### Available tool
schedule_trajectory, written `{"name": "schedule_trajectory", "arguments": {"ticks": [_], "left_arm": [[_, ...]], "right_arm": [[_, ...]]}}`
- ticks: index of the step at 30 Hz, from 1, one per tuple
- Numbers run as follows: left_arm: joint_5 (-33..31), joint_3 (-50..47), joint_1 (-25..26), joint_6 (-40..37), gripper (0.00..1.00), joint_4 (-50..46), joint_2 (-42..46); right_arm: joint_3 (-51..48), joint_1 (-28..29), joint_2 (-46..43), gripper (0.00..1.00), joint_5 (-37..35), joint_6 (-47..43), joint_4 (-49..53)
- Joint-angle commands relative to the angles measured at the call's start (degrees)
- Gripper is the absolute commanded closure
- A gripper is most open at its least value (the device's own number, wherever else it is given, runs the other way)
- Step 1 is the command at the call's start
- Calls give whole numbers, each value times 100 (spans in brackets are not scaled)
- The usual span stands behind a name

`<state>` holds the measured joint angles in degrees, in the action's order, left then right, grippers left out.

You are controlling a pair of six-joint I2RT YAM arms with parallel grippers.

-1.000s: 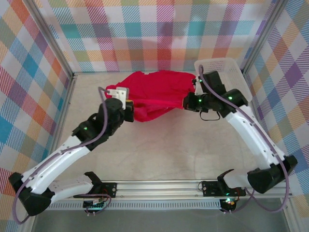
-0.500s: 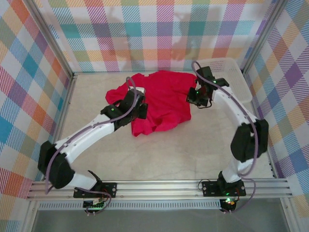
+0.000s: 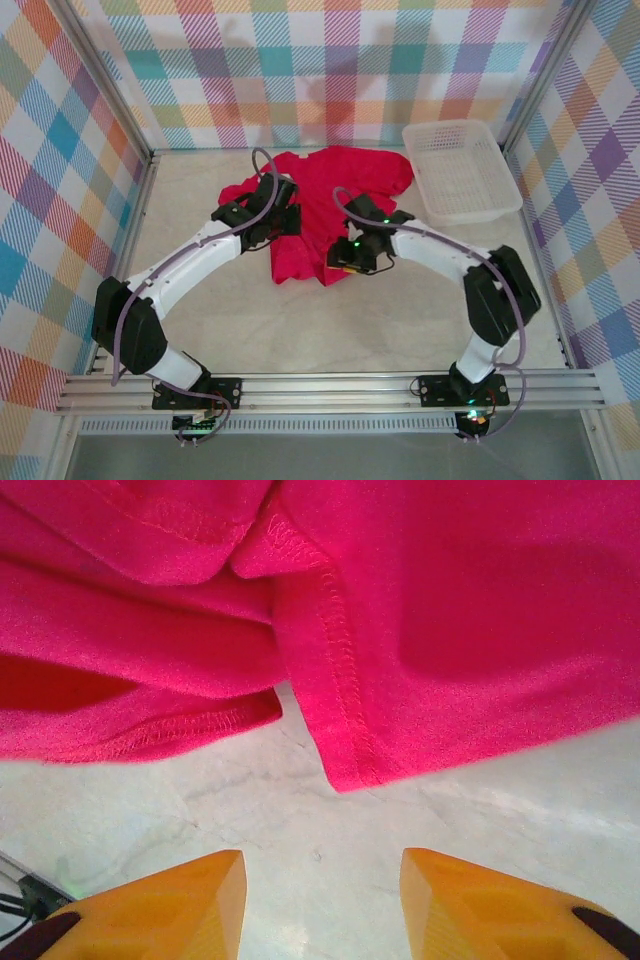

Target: Fold the inside-out t-shirt

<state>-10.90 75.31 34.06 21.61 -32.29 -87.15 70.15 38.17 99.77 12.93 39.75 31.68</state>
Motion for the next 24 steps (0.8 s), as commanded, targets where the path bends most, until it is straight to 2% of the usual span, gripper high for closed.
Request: {"name": "schedule_trajectory", "arguments": {"ticks": [1,4,6,8,10,12,18,21,24], "left_arm": [[89,215,-86,94,100,-207,-16],[122,193,-117,107,100,-216,38],[135,159,-136,107,100,-220,66],[152,134,-170,98,100,-254,105],[152,134,-231,63,100,-324,141],[150,143,-309,37,100,-382,201],[145,298,-511,-71,100,-444,392],[156,424,-565,-104,100,-472,410],[273,517,-584,-71,100,-479,345]], "right_arm": [[227,7,619,53,-23,258,-486],[543,78,1106,53,-17,398,-523],[734,93,1291,58,-171,454,-394],[851,94,1298,71,-400,448,-218],[910,77,1119,90,-591,336,51],[936,23,791,100,-842,160,395],[634,-626,-777,100,-1405,-352,1276],[413,-1007,-1540,100,-1419,-488,1366],[353,-1231,-1949,100,-1432,-537,1516]]}}
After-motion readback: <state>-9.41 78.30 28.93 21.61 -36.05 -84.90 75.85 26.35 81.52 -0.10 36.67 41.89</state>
